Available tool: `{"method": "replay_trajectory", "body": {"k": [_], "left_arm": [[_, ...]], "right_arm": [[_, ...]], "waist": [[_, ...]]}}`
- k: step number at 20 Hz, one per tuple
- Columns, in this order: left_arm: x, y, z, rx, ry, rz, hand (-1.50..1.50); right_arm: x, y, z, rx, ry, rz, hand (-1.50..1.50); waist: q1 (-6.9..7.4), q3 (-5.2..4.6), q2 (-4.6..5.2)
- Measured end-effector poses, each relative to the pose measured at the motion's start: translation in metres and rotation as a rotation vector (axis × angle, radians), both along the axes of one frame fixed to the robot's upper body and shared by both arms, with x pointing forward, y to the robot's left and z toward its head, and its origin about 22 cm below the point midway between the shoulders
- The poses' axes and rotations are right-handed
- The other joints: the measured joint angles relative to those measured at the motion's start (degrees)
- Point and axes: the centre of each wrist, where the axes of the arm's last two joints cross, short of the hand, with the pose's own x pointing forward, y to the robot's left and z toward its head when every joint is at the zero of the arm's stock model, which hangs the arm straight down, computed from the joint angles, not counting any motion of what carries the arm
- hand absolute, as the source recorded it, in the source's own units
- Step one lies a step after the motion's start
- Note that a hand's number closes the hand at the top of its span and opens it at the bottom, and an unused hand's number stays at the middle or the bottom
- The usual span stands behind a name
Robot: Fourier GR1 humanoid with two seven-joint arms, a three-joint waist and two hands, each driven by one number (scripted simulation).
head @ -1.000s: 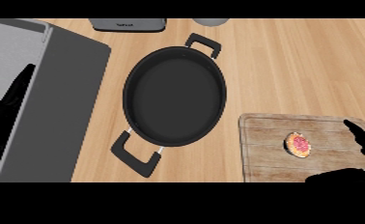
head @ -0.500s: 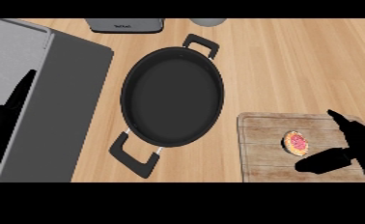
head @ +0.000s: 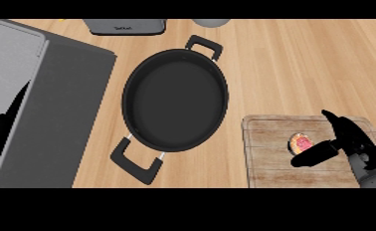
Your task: Pick the cupcake from the cutting board and place it in the pot
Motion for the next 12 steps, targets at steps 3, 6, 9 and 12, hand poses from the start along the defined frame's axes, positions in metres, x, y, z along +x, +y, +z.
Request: {"method": "replay_trajectory", "body": {"k": [3, 6, 9, 12], "left_arm": [[-0.006, 0.001, -0.007, 0.011, 0.014, 0.009, 0.00], [-0.008, 0.005, -0.010, 0.016, 0.024, 0.018, 0.00], [-0.010, 0.008, -0.014, 0.023, 0.034, 0.021, 0.00], [-0.011, 0.012, -0.018, 0.027, 0.037, 0.021, 0.00]], "right_arm": [[0.002, 0.008, -0.008, -0.002, 0.018, 0.013, -1.50], [0.005, 0.010, -0.016, -0.003, 0.030, 0.011, -1.50], [0.009, 0.011, -0.019, 0.001, 0.034, 0.013, 1.50], [0.013, 0.011, -0.020, -0.021, 0.028, 0.032, 1.50]], "waist": [[-0.24, -0.19, -0.08], [-0.57, -0.28, -0.12], [-0.84, -0.40, -0.26], [-1.04, -0.55, -0.50]]}}
